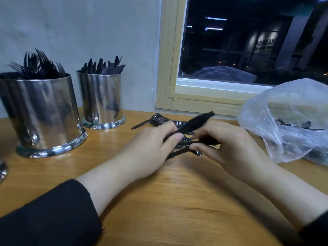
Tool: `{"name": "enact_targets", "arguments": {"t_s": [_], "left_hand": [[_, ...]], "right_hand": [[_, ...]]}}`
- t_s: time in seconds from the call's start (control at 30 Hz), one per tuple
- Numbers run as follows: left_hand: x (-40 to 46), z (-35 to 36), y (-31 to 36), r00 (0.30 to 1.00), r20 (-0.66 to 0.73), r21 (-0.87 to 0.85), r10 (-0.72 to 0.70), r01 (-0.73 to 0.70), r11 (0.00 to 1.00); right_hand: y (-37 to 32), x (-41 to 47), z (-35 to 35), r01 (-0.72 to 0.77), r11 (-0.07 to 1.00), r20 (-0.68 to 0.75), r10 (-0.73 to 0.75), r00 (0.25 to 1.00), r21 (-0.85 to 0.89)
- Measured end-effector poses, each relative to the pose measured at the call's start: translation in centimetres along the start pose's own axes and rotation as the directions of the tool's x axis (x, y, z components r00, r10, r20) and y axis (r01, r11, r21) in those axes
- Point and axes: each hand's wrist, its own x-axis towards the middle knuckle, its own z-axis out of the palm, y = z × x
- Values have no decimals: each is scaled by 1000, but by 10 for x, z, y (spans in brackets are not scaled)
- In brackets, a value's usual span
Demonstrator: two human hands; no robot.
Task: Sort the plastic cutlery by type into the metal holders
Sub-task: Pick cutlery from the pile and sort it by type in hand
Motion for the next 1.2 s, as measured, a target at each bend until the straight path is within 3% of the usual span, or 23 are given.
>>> {"name": "enact_targets", "arguments": {"t_s": [0.1, 0.23, 0.3, 0.4, 0.5, 0.6, 0.77, 0.9, 1.0, 1.1, 1.2], "left_hand": [[1, 0, -2, 991, 134, -98, -19, 32, 995], [4, -1, -7, 991, 130, -159, -12, 33, 987], [7, -2, -12, 995, 96, -217, -36, 56, 975], [13, -9, -21, 978, -97, -327, -183, 143, 934], [14, -22, -33, 914, -207, -452, -348, 226, 863], [12, -25, -41, 891, -237, -414, -387, 268, 870], [13, -23, -44, 842, -297, -432, -450, 301, 850], [14, -22, -45, 836, -279, -465, -473, 313, 828], [14, -21, -43, 842, -258, -453, -474, 328, 829], [12, -23, -41, 858, -258, -405, -444, 321, 856], [11, -23, -37, 871, -298, -369, -389, 271, 889]], "right_hand": [[-1, -1, 3, -79, 997, -46, 80, 996, 15], [-4, 0, 9, -200, 978, -110, 205, 973, 56], [-1, 3, 13, -289, 949, -199, 309, 930, 124], [12, 6, 18, -407, 895, -273, 445, 853, 185], [23, 9, 37, -410, 912, -188, 405, 895, 12], [26, 23, 60, -303, 944, -68, 297, 953, -128], [20, 49, 90, -248, 932, 175, 300, 938, -264], [26, 52, 102, -229, 934, 197, 287, 937, -273], [33, 50, 101, -190, 945, 124, 229, 965, -268], [33, 51, 88, -221, 947, -110, 200, 974, -235], [15, 56, 61, -277, 961, -355, 257, 899, -6]]}}
